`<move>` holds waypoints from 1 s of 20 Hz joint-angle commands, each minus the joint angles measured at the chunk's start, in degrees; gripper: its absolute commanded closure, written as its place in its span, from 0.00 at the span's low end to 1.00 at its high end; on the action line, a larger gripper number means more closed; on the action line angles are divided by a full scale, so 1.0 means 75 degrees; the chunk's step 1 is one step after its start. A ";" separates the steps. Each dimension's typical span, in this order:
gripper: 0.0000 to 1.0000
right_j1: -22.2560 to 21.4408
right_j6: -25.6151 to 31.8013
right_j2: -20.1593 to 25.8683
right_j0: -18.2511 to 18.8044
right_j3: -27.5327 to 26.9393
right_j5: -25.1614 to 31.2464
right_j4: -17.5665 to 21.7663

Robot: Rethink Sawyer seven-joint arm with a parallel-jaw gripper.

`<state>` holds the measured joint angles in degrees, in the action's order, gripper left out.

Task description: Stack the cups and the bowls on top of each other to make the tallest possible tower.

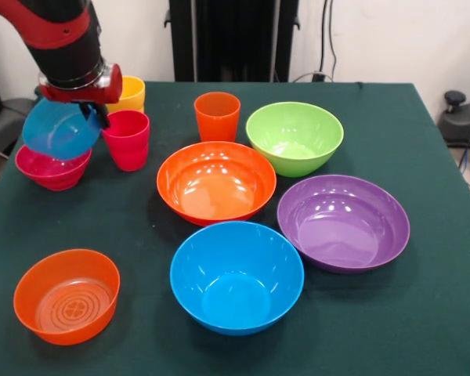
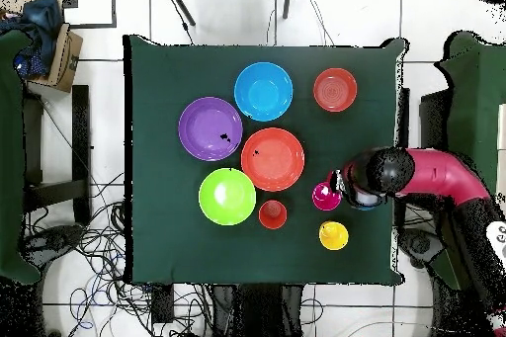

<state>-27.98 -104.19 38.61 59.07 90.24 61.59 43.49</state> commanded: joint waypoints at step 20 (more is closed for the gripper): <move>1.00 -0.0047 0.2850 -0.0306 0.0477 0.0093 0.0433 0.0934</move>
<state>-28.80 -102.97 38.58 64.04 90.04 61.59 45.33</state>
